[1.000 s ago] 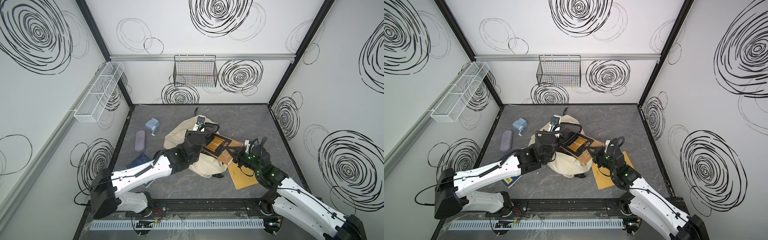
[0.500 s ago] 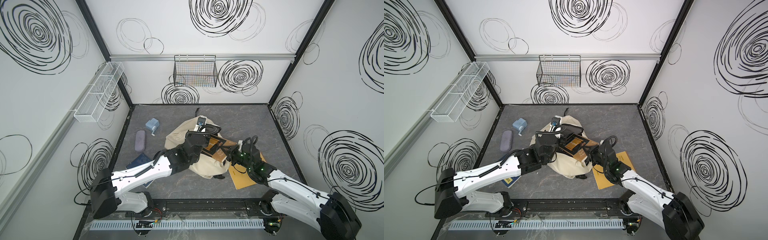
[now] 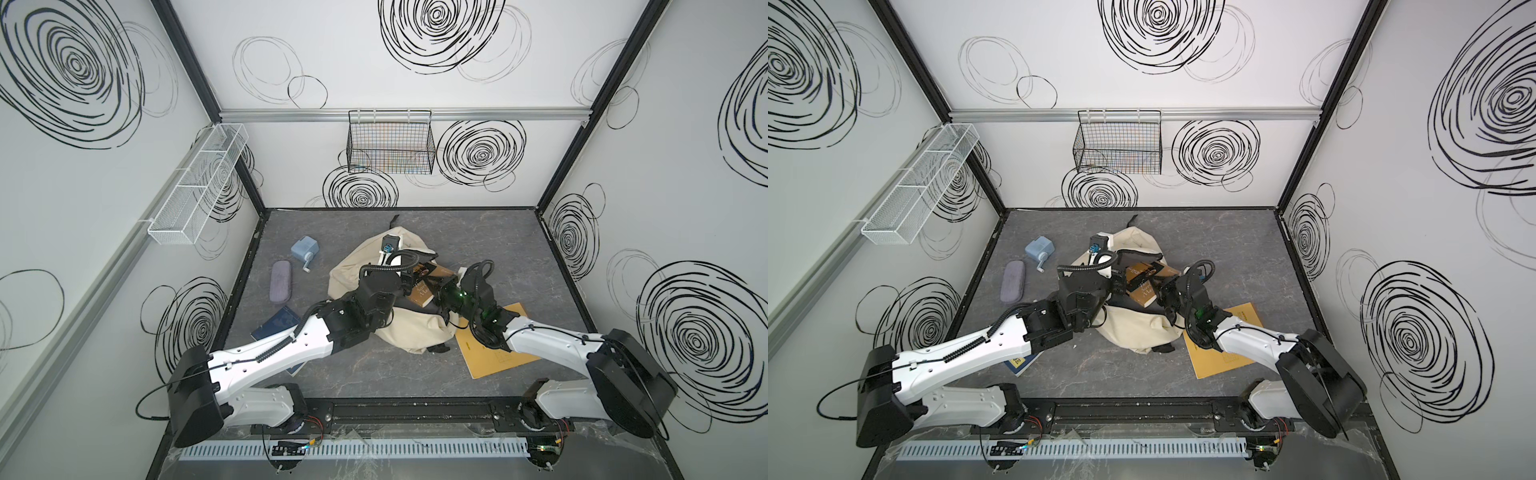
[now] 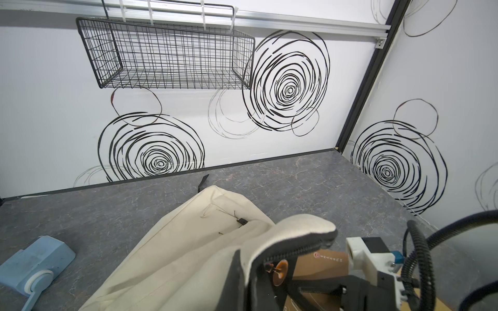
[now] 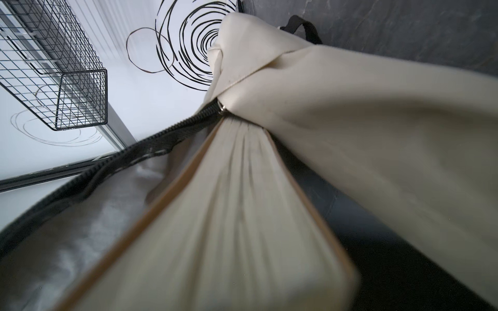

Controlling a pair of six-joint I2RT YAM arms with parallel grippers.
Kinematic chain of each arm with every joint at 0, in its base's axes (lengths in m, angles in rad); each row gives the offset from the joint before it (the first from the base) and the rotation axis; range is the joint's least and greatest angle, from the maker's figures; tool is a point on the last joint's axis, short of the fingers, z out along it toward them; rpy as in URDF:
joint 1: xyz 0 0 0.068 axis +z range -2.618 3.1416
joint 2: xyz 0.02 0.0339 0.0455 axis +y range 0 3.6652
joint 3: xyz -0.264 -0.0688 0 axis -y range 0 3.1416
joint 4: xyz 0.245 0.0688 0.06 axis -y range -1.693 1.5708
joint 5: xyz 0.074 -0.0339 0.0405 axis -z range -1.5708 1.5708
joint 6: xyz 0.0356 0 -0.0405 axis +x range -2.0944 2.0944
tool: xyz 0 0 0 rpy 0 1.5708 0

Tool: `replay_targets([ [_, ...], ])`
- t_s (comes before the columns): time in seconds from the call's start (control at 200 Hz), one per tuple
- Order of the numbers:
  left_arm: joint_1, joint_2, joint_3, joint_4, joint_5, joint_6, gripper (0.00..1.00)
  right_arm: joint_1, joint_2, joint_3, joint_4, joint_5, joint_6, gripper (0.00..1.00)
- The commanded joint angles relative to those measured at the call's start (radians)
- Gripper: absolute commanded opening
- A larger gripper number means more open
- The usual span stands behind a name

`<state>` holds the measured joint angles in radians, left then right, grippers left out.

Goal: Pack books, pencil case, and school supplies into a backpack
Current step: Place the book in the student bag.

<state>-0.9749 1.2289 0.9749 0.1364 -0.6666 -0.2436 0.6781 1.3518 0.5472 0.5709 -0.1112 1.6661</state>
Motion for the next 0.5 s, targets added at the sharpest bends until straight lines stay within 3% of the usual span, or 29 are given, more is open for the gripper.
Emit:
replay_targets([
  [0.0,0.015,-0.049,-0.003,0.093,0.015,-0.046,0.00,0.011,0.043,0.042,0.238,0.078,0.039,0.00],
  [0.11,0.054,-0.063,-0.027,0.097,0.092,-0.048,0.00,0.011,0.113,0.063,0.313,0.035,0.055,0.00],
  [0.225,0.078,-0.070,-0.062,0.132,0.137,-0.045,0.00,0.026,0.130,0.106,0.238,0.004,0.073,0.00],
  [0.495,0.091,-0.081,-0.117,0.236,0.212,-0.037,0.00,0.072,0.158,0.084,0.305,0.109,0.180,0.00],
])
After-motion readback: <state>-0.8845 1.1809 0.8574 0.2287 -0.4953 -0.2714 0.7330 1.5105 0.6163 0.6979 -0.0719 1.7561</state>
